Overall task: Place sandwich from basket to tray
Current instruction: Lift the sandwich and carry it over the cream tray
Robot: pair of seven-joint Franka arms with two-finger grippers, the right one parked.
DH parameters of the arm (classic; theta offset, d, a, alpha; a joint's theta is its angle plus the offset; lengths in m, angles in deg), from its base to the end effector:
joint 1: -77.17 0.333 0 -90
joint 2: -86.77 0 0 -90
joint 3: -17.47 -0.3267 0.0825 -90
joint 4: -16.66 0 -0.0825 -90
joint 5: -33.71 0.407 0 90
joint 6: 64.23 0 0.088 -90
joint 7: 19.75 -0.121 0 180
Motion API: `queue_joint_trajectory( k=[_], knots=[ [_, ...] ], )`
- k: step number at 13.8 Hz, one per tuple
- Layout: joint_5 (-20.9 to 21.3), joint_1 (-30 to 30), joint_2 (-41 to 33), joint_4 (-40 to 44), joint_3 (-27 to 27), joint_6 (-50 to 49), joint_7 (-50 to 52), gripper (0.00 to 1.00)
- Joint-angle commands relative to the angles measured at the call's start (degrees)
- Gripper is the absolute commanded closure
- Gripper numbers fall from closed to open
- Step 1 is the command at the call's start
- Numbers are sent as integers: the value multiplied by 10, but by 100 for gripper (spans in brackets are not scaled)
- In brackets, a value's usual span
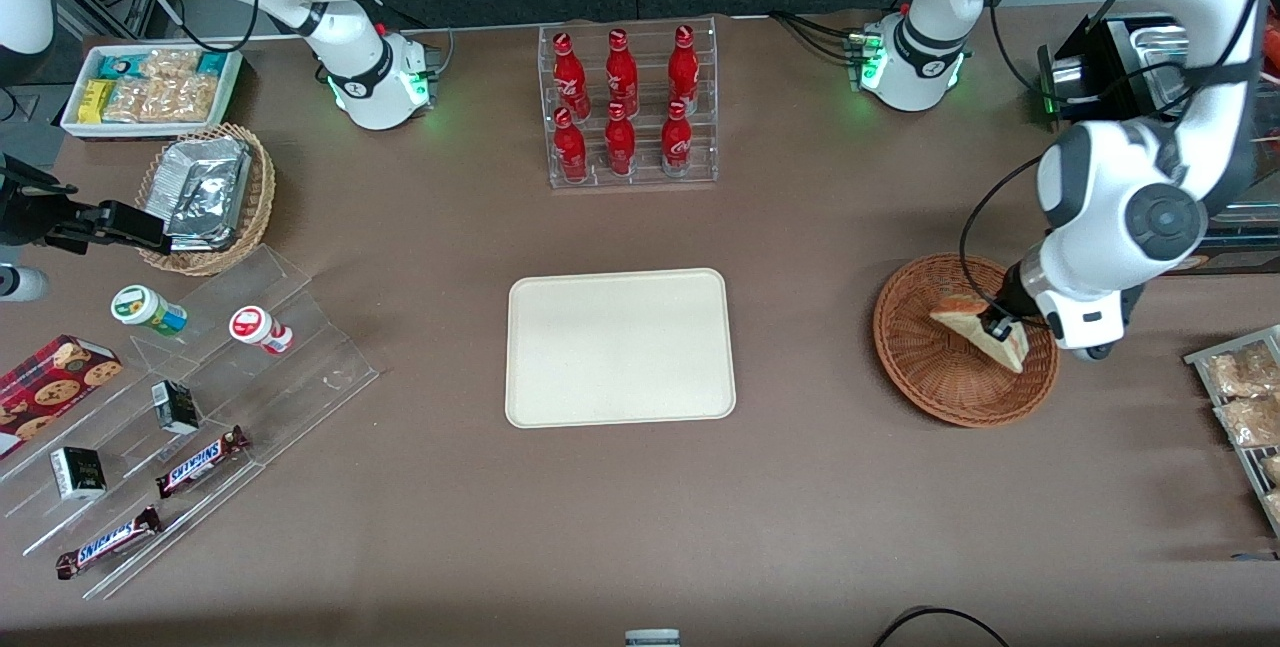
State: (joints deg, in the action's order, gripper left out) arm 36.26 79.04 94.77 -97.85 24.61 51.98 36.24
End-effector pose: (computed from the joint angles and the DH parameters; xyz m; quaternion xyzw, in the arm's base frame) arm 0.5868 -0.0497 0.3666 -0.9068 -0.4179 0.0413 0.0369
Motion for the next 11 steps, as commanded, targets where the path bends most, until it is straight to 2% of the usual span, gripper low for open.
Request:
queue_joint_trajectory(
  k=[1, 3, 7, 9, 11],
  knots=[
    [7, -1, -6, 85, 49, -94, -33, 100],
    [6, -1, 4, 133, 105, -128, -33, 100],
    [10, -14, 37, 173, 189, -122, -34, 100],
    [41, -71, 72, 204, 192, -122, -24, 100],
    [54, -122, 121, 235, 191, -120, -23, 100]
  ],
)
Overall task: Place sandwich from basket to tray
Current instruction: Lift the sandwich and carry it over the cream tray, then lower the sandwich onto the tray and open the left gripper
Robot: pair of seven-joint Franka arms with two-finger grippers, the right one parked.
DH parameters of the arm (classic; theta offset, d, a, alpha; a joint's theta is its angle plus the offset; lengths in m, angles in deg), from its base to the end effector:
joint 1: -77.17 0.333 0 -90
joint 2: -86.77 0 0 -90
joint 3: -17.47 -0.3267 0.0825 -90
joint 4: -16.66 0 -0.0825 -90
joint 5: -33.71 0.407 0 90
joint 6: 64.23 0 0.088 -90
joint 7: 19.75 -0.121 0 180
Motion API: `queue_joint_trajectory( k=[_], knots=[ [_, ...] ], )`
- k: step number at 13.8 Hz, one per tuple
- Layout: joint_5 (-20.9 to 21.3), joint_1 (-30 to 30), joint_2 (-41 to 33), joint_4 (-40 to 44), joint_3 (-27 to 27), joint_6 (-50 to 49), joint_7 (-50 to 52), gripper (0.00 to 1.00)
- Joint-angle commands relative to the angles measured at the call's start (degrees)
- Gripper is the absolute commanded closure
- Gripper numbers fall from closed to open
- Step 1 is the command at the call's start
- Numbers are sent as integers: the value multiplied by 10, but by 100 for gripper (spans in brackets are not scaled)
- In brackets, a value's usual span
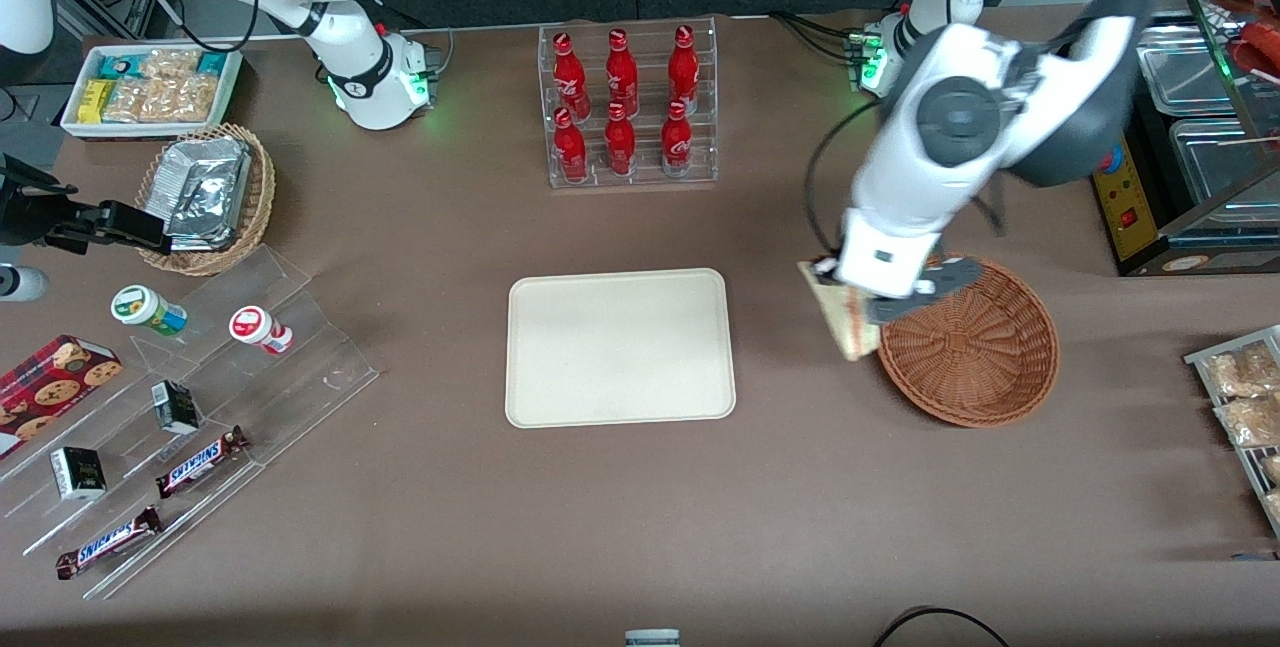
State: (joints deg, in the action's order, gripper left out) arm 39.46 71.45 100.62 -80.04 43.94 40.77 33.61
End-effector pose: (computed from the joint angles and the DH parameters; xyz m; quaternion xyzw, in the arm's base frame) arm 0.5586 -0.3167 0.4504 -0.9843 -0.1729 0.0297 0.0198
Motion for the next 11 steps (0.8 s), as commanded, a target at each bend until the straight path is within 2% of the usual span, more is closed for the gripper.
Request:
queue_joint_trajectory(
  k=[1, 3, 8, 11],
  knots=[
    [24, -65, 88, 76, -2, 8, 3, 100],
    [32, -101, 127, 92, -2, 50, 2, 100],
    [119, -183, 230, 121, -4, 131, 31, 100],
    [149, -217, 287, 156, -8, 141, 45, 100]
  ],
)
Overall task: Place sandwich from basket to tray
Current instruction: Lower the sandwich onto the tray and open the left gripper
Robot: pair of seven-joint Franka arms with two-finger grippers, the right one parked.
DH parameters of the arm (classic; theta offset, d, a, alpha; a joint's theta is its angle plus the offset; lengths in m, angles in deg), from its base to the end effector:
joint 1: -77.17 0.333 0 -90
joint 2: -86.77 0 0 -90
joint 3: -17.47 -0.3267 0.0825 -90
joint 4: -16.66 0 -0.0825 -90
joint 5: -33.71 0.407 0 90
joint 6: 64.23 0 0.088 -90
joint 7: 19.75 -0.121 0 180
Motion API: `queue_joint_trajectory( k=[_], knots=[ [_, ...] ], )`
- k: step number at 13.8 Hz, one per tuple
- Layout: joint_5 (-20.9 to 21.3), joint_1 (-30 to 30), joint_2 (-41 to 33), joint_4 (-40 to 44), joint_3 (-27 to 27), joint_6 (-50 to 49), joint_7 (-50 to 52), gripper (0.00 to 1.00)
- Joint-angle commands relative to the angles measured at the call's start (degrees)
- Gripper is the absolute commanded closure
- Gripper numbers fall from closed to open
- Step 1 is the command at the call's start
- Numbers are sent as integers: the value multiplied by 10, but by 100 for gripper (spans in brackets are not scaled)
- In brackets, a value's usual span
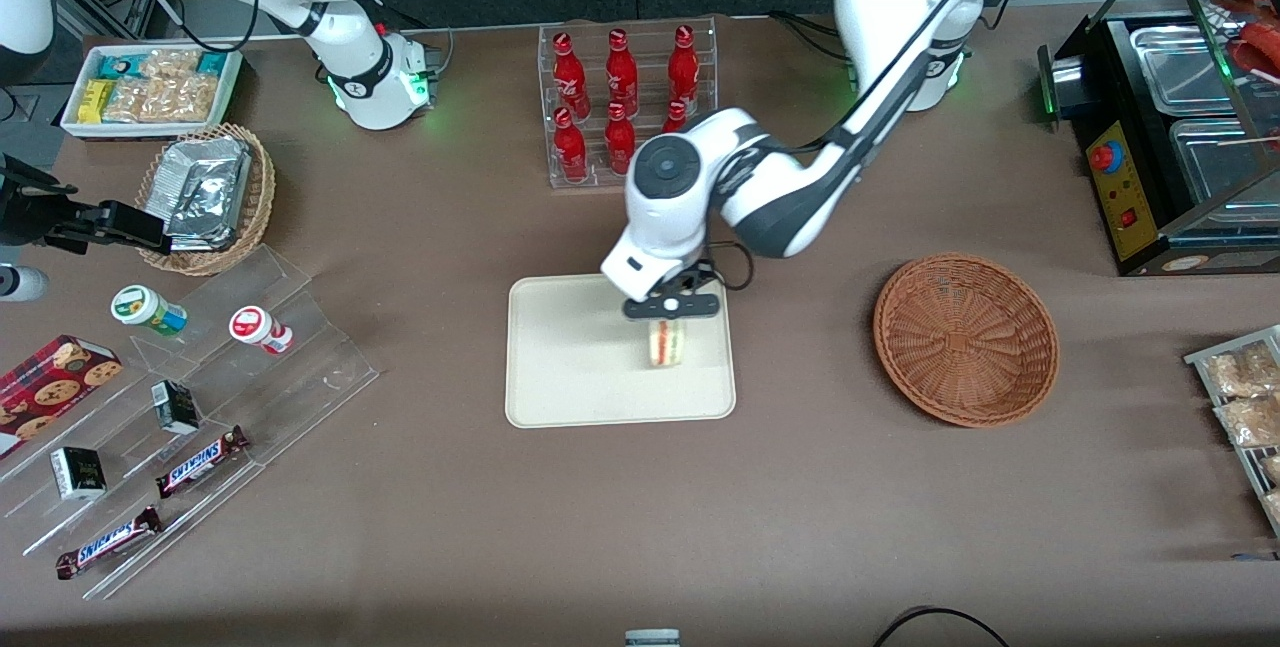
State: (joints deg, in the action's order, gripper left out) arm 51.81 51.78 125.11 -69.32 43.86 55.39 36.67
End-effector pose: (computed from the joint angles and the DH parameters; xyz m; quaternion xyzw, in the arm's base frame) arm 0.5078 -0.5284 0.2864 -1.0000 -0.0042 0.0045 0.0005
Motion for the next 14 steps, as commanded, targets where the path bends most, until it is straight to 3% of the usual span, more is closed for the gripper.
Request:
queue_joint_trajectory(
  k=[1, 8, 9, 10, 11, 14],
  knots=[
    [35, -26, 58, 60, -6, -3, 20, 100],
    [61, -40, 99, 87, -7, 12, 53, 100],
    [61, -40, 98, 87, -7, 11, 55, 68],
    [62, -40, 96, 87, -8, 10, 65, 15],
    [64, -40, 90, 87, -11, 9, 69, 1],
    [58, -28, 54, 88, -12, -16, 74, 0]
  ],
)
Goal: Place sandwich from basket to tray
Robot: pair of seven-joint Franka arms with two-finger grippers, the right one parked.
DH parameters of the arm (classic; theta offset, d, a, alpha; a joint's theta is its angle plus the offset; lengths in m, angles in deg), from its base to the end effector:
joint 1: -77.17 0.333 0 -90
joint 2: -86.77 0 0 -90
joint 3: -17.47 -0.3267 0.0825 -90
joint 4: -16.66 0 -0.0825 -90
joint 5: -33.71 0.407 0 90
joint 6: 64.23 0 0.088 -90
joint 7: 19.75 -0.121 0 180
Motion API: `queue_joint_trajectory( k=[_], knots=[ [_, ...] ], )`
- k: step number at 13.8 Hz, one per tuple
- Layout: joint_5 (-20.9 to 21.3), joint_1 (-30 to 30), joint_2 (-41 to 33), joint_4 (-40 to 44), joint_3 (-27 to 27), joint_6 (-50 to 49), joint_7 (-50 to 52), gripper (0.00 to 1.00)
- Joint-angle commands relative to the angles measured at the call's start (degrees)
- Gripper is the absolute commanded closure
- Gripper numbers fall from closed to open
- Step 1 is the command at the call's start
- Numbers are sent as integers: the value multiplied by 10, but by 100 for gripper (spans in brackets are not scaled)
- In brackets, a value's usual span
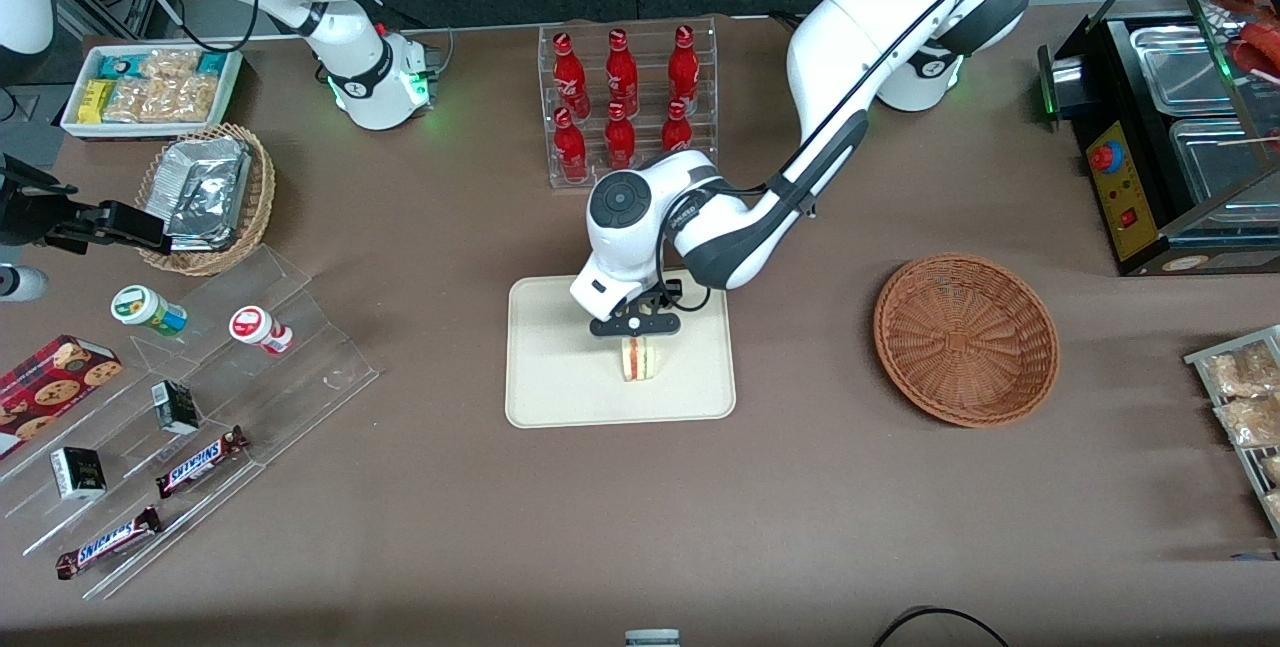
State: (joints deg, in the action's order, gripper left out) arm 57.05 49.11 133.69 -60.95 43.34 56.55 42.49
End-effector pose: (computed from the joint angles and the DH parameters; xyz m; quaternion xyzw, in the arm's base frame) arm 0.5248 -0.5567 0.2477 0.9993 0.0339 0.0166 0.0013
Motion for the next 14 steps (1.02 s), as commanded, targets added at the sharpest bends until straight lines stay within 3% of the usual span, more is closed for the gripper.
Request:
queue_joint_trajectory(
  k=[1, 4, 7, 10, 14],
  knots=[
    [3, 12, -52, 4, -6, -51, 23, 0],
    [-56, 65, -134, -3, -5, -121, 19, 0],
    [-59, 121, -193, -5, -5, -227, -13, 0],
    [-66, 186, -249, -15, -3, -279, -80, 0],
    [-122, 286, -312, -23, -3, -342, -240, 0]
  ],
)
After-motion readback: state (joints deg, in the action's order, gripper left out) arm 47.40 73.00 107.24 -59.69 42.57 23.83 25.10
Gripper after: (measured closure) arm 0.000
